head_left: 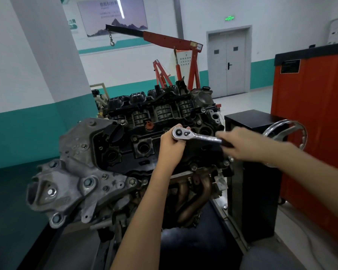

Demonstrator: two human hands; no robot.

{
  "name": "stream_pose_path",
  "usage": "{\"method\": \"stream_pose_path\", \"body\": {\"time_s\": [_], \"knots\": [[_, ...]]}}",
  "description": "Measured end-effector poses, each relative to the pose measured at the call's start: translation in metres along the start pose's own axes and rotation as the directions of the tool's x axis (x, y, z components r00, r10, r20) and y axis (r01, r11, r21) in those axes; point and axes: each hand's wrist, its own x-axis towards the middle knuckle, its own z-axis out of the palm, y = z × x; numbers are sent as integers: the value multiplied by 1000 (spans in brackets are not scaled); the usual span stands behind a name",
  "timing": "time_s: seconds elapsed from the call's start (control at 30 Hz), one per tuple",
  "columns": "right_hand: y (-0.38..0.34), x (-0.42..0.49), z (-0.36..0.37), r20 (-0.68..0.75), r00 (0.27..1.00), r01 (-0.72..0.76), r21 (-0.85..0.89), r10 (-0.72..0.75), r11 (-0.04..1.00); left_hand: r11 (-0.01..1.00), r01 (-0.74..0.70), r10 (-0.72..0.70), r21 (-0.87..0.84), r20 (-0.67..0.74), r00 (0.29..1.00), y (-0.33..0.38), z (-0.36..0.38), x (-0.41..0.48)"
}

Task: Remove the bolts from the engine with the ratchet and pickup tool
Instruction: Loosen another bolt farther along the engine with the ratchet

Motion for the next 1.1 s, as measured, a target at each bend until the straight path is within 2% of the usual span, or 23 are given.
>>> {"method": "stream_pose_path", "body": {"time_s": [0.07, 0.13, 0.2, 0.23, 0.3, 0.37, 0.43, 0.5, 0.57, 0.63, 0.7, 0.77, 0.83, 0.87, 0.93, 1.03, 1.1], "knots": [[2, 11, -13, -19, 999, 28, -129, -31, 991, 1000, 5, -6, -24, -40, 999, 0, 0, -2], [-7, 4, 2, -89, 996, -31, -93, 23, 995, 997, -7, 2, -80, -69, 998, 0, 0, -7], [-30, -16, 37, -163, 975, -127, 146, 150, 981, 996, 0, -8, -86, -95, 995, 0, 4, -8], [-48, -26, 55, -176, 957, -162, 334, 231, 928, 996, 3, -13, -89, -118, 993, 1, 8, -8], [-90, -33, 86, -185, 909, -178, 638, 374, 749, 985, 39, -71, -166, -188, 980, 3, 14, -7], [-127, -25, 107, -176, 863, -169, 782, 473, 600, 972, 95, -141, -214, -209, 968, 1, 15, -4], [-145, -18, 115, -167, 853, -155, 823, 494, 546, 991, 112, -124, -79, -168, 978, 0, 11, -2], [-134, -18, 111, -169, 870, -176, 771, 463, 612, 996, 92, -90, 19, -97, 991, -2, 3, 0], [-101, -24, 96, -162, 916, -183, 644, 366, 743, 998, 56, -55, 20, -25, 998, -2, -3, 0], [-59, -25, 66, -101, 967, -156, 485, 232, 861, 1000, 16, -16, 24, 17, 1000, 0, -5, -1], [-22, -17, 26, -34, 991, -119, 228, 130, 966, 999, -2, 0, 45, 36, 999, 2, -3, -1], [-6, -8, 0, -33, 996, -82, 7, 82, 997, 998, -3, 1, 55, 43, 999, 4, 0, -2], [-9, -9, 5, -91, 991, -102, -20, 100, 995, 1000, 21, -21, -2, -11, 1000, 2, 2, -5], [-17, -13, 19, -126, 983, -133, 42, 137, 990, 999, 31, -33, -40, -47, 998, -1, 2, -6], [-48, -26, 54, -178, 952, -185, 317, 250, 930, 997, 37, -43, -75, -92, 995, -3, 4, -7], [-104, -31, 94, -181, 881, -195, 702, 437, 685, 994, 57, -69, -97, -123, 990, 0, 11, -5], [-136, -24, 108, -175, 851, -151, 821, 494, 551, 990, 99, -112, -100, -134, 985, 1, 12, -1]]}}
